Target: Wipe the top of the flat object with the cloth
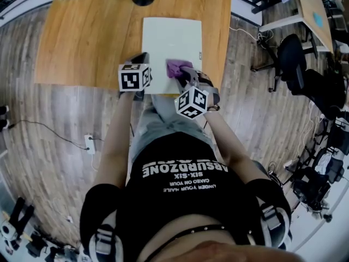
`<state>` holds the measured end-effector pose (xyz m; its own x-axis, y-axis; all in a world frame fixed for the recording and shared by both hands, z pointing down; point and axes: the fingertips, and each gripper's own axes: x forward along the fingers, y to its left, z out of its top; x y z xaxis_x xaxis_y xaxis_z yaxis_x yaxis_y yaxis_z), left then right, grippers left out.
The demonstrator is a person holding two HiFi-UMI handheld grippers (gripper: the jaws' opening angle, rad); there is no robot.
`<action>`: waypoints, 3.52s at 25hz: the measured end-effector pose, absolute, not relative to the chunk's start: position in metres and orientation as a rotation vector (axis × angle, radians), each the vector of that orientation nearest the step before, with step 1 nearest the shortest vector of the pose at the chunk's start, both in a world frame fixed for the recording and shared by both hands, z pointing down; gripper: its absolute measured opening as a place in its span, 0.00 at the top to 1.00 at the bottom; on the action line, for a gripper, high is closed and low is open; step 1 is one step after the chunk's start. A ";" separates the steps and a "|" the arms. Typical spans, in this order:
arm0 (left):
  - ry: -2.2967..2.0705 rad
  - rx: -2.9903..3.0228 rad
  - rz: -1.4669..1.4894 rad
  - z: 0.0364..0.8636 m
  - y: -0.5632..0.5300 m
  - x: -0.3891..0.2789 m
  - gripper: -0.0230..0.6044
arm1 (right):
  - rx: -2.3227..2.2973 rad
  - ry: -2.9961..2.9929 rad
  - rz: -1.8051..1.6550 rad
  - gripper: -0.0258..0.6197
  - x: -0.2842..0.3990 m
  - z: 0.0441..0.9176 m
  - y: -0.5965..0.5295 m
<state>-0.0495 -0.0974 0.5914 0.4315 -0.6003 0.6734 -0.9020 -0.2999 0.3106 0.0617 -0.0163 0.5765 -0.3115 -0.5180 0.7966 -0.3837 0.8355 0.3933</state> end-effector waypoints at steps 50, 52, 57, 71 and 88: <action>-1.257 2.014 0.532 0.592 -0.100 -0.049 0.94 | 0.470 -1.990 -0.115 0.80 -0.004 0.577 0.052; -1.250 2.017 0.529 0.592 -0.101 -0.050 0.94 | 0.463 -1.989 -0.123 0.80 -0.004 0.577 0.048; -1.243 2.015 0.533 0.591 -0.098 -0.048 0.94 | 0.470 -1.989 -0.121 0.80 -0.002 0.578 0.032; -1.201 2.021 0.550 0.589 -0.091 -0.053 0.94 | 0.526 -1.972 -0.130 0.80 -0.007 0.577 -0.013; -1.183 2.023 0.570 0.592 -0.095 -0.043 0.94 | 0.574 -1.958 -0.166 0.80 0.004 0.577 -0.071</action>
<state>-0.0435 -0.0955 0.5916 0.4825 -0.5602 0.6733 -0.8757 -0.3254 0.3568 0.0038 -0.0713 0.5774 -0.3438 -0.4635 0.8167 -0.3190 0.8756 0.3626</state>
